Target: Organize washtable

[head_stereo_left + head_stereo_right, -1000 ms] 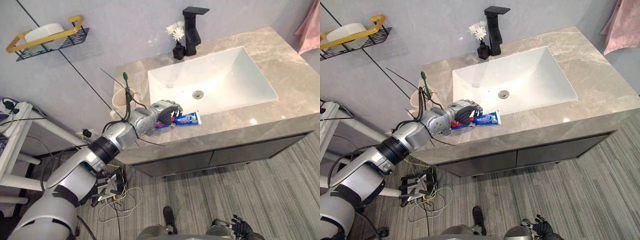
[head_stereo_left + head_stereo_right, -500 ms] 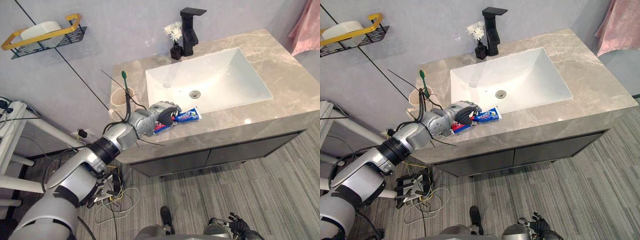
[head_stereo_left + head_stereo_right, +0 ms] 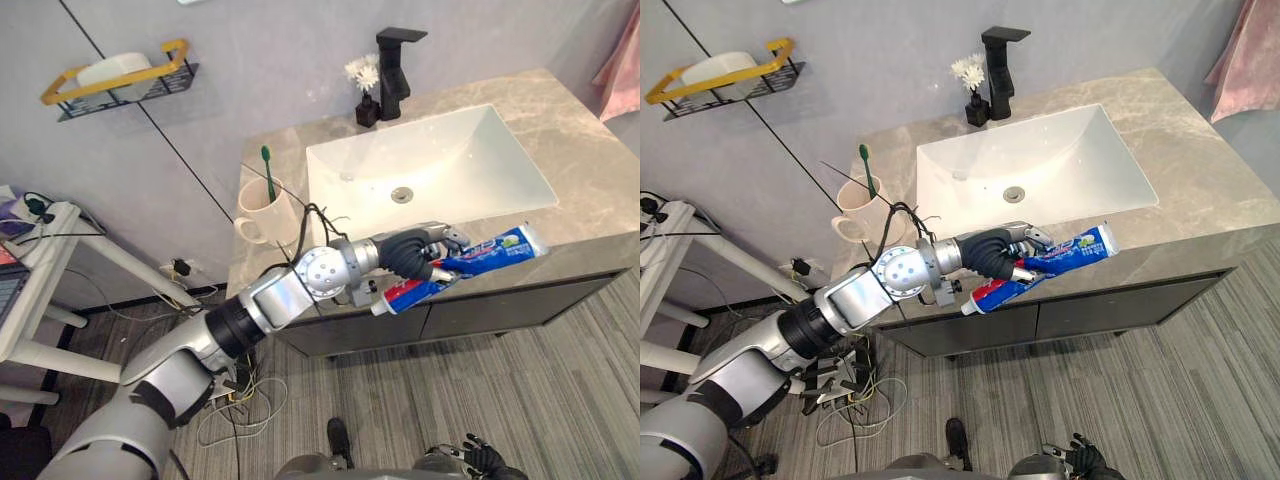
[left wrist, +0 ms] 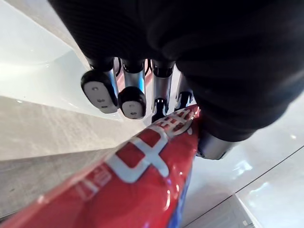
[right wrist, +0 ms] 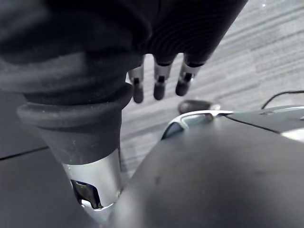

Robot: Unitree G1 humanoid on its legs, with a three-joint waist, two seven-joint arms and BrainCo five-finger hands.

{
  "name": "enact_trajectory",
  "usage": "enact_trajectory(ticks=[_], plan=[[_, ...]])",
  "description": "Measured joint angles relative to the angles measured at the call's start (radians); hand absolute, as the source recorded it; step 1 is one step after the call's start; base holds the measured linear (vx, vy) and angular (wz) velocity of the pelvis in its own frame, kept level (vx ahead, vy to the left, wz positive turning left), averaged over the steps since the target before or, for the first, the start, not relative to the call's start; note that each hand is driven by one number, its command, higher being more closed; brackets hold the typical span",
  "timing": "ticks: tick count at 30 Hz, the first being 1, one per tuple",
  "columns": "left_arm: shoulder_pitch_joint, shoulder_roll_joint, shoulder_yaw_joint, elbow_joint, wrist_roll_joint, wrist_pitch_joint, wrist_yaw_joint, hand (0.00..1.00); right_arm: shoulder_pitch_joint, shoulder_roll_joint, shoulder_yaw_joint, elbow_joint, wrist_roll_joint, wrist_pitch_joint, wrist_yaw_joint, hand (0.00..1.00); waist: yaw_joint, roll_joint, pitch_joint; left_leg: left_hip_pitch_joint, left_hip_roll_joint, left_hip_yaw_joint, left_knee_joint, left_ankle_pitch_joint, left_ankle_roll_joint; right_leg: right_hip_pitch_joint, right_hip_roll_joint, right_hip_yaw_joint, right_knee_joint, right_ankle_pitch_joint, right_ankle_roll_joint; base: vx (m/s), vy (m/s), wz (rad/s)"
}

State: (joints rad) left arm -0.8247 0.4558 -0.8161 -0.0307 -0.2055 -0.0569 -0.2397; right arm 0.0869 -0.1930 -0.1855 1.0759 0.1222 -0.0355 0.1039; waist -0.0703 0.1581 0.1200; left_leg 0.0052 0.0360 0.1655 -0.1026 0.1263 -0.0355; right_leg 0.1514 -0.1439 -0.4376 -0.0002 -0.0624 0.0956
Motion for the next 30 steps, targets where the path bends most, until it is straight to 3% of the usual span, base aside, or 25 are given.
enact_trajectory(ticks=[5, 11, 12, 16, 20, 23, 25, 30], plan=[[0.048, 0.030, 0.009, -0.043, -0.062, 0.000, 0.001, 1.00, -0.022, 0.011, 0.071, -0.103, 0.068, 0.002, -0.003, 0.00, 0.000, -0.011, -0.035, -0.008, 0.002, 0.002, 0.000, 0.001, 0.001, -0.012, 0.000, 0.005, 0.000, 0.001, 0.000, -0.02, 0.003, -0.04], [0.167, 0.054, 0.054, -0.093, -0.162, 0.000, 0.006, 1.00, -0.059, 0.028, 0.091, -0.490, 0.268, -0.015, -0.024, 0.00, 0.002, -0.035, -0.064, -0.020, 0.005, 0.013, 0.000, 0.005, 0.007, -0.023, 0.004, 0.026, -0.004, 0.007, -0.003, 0.01, -0.005, -0.05], [0.201, 0.059, 0.067, -0.098, -0.178, 0.000, 0.006, 1.00, -0.074, 0.022, 0.094, -0.573, 0.306, -0.028, -0.022, 0.00, 0.003, -0.048, -0.075, -0.028, 0.009, 0.023, 0.001, 0.005, 0.007, -0.035, 0.006, 0.034, -0.004, 0.009, -0.006, 0.02, -0.010, -0.17], [0.288, 0.079, 0.125, -0.129, -0.180, 0.009, 0.020, 1.00, -0.051, 0.005, 0.107, -0.733, 0.423, 0.002, -0.041, 0.00, -0.005, -0.094, -0.078, -0.027, 0.017, 0.026, 0.007, 0.013, 0.002, -0.037, 0.018, 0.039, -0.003, 0.016, -0.015, -0.01, -0.022, -0.06], [0.358, 0.074, 0.190, -0.175, -0.179, 0.016, 0.024, 1.00, -0.009, -0.014, 0.132, -0.946, 0.525, 0.005, -0.039, 0.00, -0.017, -0.094, -0.078, -0.015, 0.021, 0.031, 0.005, 0.014, 0.002, -0.037, 0.023, 0.054, 0.000, 0.023, -0.020, -0.09, 0.007, -0.13], [0.377, 0.032, 0.221, -0.197, -0.176, 0.017, 0.024, 1.00, -0.020, -0.026, 0.168, -1.155, 0.606, -0.029, 0.003, 0.00, -0.019, -0.094, -0.078, -0.022, 0.029, 0.031, 0.000, 0.010, -0.003, -0.051, 0.032, 0.054, -0.007, 0.022, -0.028, -0.13, 0.018, -0.02], [0.377, 0.008, 0.234, -0.198, -0.170, 0.018, 0.024, 1.00, -0.048, -0.029, 0.212, -1.260, 0.656, -0.047, 0.058, 0.00, -0.013, -0.110, -0.089, -0.028, 0.035, 0.030, 0.000, 0.012, -0.007, -0.051, 0.037, 0.054, -0.021, 0.024, -0.028, -0.09, 0.014, -0.02], [0.379, -0.019, 0.239, -0.198, -0.126, 0.023, 0.025, 1.00, -0.031, -0.029, 0.238, -1.259, 0.683, -0.022, 0.093, 0.00, 0.005, -0.134, -0.106, -0.030, 0.034, 0.028, 0.000, 0.016, -0.004, -0.051, 0.036, 0.054, -0.024, 0.029, -0.021, 0.01, 0.000, 0.00]])
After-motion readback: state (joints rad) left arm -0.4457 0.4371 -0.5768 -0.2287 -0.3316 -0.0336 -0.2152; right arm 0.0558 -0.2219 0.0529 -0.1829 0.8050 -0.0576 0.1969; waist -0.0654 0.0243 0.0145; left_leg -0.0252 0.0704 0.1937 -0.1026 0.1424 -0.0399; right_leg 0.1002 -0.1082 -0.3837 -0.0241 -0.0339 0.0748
